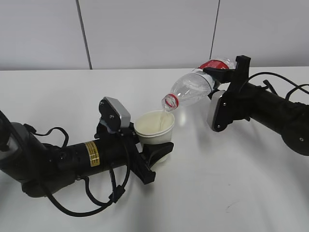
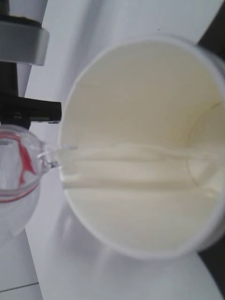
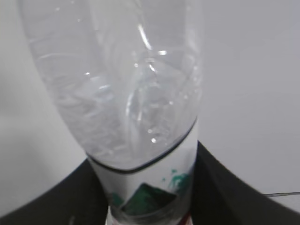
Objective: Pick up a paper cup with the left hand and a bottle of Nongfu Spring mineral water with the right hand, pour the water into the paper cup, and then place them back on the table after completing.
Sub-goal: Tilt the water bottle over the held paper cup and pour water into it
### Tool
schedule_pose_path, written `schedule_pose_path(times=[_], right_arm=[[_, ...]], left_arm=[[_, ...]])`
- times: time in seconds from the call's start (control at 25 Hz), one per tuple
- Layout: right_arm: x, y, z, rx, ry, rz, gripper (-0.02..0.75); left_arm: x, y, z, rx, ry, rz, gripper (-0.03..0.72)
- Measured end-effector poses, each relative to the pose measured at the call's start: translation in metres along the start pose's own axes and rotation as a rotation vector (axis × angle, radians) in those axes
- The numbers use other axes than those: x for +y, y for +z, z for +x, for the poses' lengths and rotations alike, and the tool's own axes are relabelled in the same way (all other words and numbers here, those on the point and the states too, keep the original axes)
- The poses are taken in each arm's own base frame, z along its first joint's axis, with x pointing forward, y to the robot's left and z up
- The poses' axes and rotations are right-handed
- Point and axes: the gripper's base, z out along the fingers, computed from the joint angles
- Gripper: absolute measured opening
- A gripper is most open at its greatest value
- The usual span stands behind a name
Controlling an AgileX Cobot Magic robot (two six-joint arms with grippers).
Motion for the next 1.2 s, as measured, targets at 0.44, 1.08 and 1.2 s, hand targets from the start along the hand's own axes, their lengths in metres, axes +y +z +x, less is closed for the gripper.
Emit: schedule_pose_path(times=[0.44, 1.08, 1.2], right_arm=[[-0.0005, 0.0, -0.0002, -0.002, -0.032, 0.006, 0.338], [-0.0005, 0.0, -0.0002, -0.002, -0.051, 0.006, 0.338], [-0.0005, 0.0, -0.0002, -0.002, -0.057, 0.006, 0.337]], left_arm=[[0.0001, 0.0, 0.0, 0.0, 0.0, -0.001, 0.377], [0.0001, 0.0, 0.0001, 0.001, 0.0, -0.001, 0.377], [0.0001, 0.0, 0.0001, 0.001, 0.0, -0.001, 0.377]])
